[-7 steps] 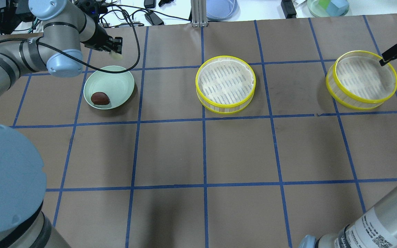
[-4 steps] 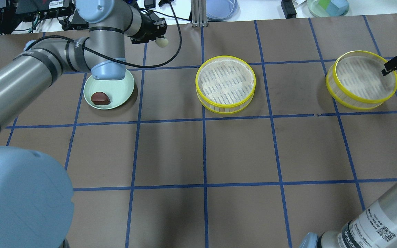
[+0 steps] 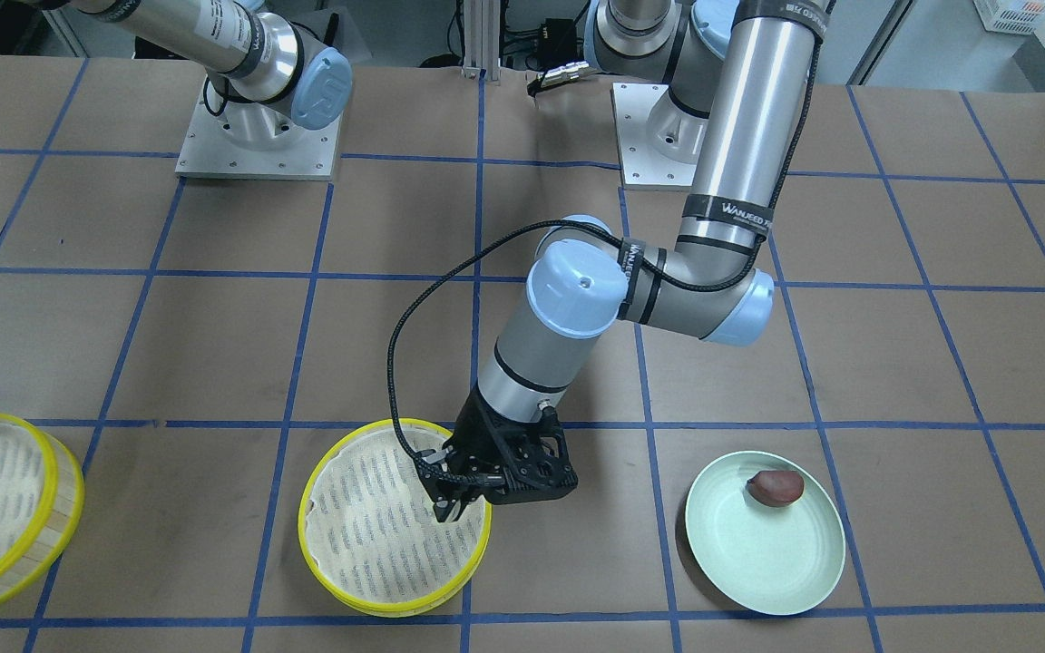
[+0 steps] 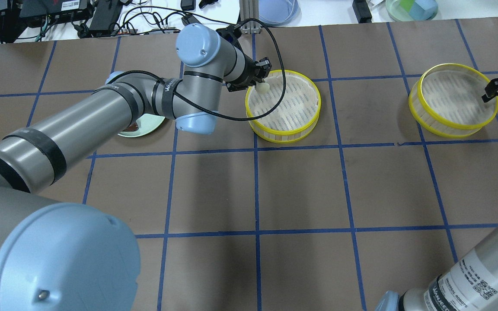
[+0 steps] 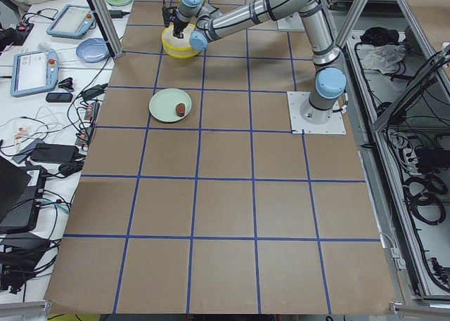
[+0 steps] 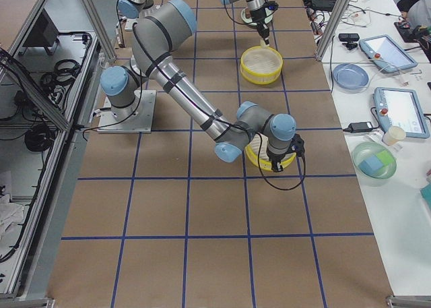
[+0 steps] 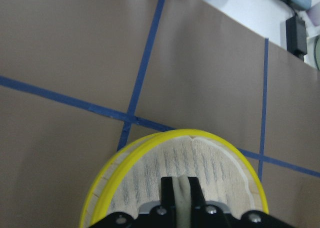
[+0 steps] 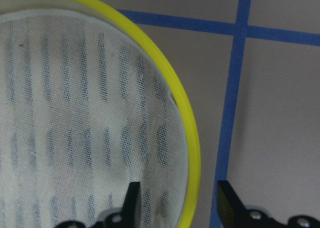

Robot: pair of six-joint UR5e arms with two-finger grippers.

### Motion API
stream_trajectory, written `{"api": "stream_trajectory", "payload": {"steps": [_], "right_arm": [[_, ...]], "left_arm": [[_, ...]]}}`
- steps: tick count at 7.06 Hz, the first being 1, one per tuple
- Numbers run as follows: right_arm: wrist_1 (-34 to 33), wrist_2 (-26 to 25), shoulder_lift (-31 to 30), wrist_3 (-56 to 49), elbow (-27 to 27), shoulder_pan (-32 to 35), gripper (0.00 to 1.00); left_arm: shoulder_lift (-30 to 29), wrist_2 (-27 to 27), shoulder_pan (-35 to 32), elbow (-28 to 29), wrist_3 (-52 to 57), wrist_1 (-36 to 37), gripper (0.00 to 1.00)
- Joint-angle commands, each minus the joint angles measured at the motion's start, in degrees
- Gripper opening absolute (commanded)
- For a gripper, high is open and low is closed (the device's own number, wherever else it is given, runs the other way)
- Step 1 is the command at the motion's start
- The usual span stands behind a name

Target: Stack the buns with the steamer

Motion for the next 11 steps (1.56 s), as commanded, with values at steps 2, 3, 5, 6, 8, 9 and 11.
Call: {"api": "stream_trajectory", "payload": {"steps": [2,3,5,6,8,9,11], "right_arm": [[1.1,-1.3,-0.6,0.2,0.0,0.0,0.0],[1.1,-2.0,-1.0,0.4,-0.1,0.0,0.0],[1.5,-1.9,-4.2,1.5,0.1,0.4,0.0],[3.1,-1.9,-6.0,3.3,0.2,1.2,0.0],[8.8,-2.6,-11.2,10.4,0.9,7.3,0.0],[9.0,-2.8,-12.8,16.0,1.8,11.6,0.0],[8.3,-4.1,-15.8,28.8,4.1,22.2,0.0]], "left_arm": [[-1.1,0.0,-2.7,-0.1,-3.3,0.3,0.86],[-1.0,-0.3,-2.7,0.3,-2.8,0.2,1.0],[0.9,0.0,-2.1,2.5,-0.3,-0.8,1.0],[2.8,-0.3,1.1,4.6,6.5,-7.5,1.0],[8.5,-0.5,10.0,6.5,20.4,-22.3,1.0],[11.0,0.0,13.5,6.5,26.3,-29.0,1.0],[14.9,3.2,23.0,5.5,43.2,-40.7,1.0]]}}
